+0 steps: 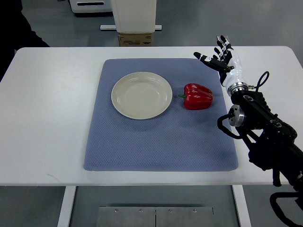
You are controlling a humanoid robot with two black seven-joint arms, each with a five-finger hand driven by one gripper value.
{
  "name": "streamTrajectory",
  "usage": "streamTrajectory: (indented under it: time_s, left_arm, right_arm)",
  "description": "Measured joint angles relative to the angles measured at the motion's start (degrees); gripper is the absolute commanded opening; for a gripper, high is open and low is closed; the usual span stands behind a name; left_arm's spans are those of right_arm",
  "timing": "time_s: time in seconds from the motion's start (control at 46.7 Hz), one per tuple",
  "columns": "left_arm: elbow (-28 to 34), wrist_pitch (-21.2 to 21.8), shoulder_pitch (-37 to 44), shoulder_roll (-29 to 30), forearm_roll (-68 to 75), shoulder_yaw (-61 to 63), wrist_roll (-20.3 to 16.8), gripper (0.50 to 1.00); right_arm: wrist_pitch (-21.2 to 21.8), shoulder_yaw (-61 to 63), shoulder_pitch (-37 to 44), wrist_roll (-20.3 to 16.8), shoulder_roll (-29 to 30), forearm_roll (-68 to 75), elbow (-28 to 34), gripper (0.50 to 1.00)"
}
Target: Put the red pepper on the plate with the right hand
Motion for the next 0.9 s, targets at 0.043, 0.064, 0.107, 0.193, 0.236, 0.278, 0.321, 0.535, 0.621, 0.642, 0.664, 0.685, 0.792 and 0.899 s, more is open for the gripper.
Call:
streamTrajectory:
  time_s: [0.043, 0.064, 0.107, 0.193, 0.236, 0.278, 0.321, 0.535, 0.621, 0.642, 0.664, 0.685, 0.792, 0.899]
  left_arm:
    - [0.0, 0.0, 0.0, 0.0, 0.0, 0.0, 0.0, 1.000]
    - [0.0, 0.0, 0.0, 0.0, 0.0, 0.0, 0.0, 1.000]
    - [0.0, 0.0, 0.0, 0.0, 0.0, 0.0, 0.0, 1.000]
    - [0.0, 0.0, 0.1, 0.0, 0.0, 0.0, 0.0, 1.000]
    - [0.0, 0.0, 0.1, 0.0, 0.0, 0.0, 0.0, 1.000]
    - [0.0, 0.0, 0.2, 0.0, 0.0, 0.0, -0.1, 1.000]
    - [0.0, 0.0, 0.2, 0.0, 0.0, 0.0, 0.0, 1.000]
    - [0.0, 0.0, 0.1, 0.0, 0.0, 0.0, 0.0, 1.000]
    - [0.0, 0.0, 0.1, 0.0, 0.0, 0.0, 0.0, 1.000]
    - [0.0, 0.0, 0.1, 0.0, 0.0, 0.0, 0.0, 1.000]
    - [0.0, 0.0, 0.1, 0.0, 0.0, 0.0, 0.0, 1.000]
    - [0.0, 0.0, 0.0, 0.0, 0.0, 0.0, 0.0, 1.000]
    - [0.0, 0.0, 0.1, 0.0, 0.0, 0.0, 0.0, 1.000]
    - [0.0, 0.0, 0.1, 0.0, 0.0, 0.0, 0.0, 1.000]
  right_arm:
    - [0.0, 0.0, 0.0, 0.0, 0.0, 0.0, 0.0, 1.000]
    - [0.0, 0.0, -0.1, 0.0, 0.0, 0.0, 0.0, 1.000]
    - [0.0, -0.1, -0.1, 0.0, 0.0, 0.0, 0.0, 1.000]
    - [0.0, -0.2, -0.1, 0.0, 0.0, 0.0, 0.0, 1.000]
    - [0.0, -0.2, -0.1, 0.0, 0.0, 0.0, 0.0, 1.000]
    - [0.0, -0.2, 0.0, 0.0, 0.0, 0.0, 0.0, 1.000]
    - [0.0, -0.2, 0.0, 0.0, 0.0, 0.0, 0.0, 1.000]
    - [0.1, -0.2, 0.1, 0.1, 0.0, 0.1, 0.1, 1.000]
    - [0.1, -0.2, 0.4, 0.1, 0.0, 0.1, 0.1, 1.000]
    - [0.1, -0.2, 0.5, 0.1, 0.0, 0.1, 0.1, 1.000]
    - [0.1, -0.2, 0.5, 0.1, 0.0, 0.1, 0.1, 1.000]
    - [0.1, -0.2, 0.6, 0.1, 0.0, 0.1, 0.1, 1.000]
    - [0.1, -0.2, 0.7, 0.1, 0.0, 0.1, 0.1, 1.000]
    - [0.1, -0.1, 0.8, 0.1, 0.0, 0.1, 0.1, 1.000]
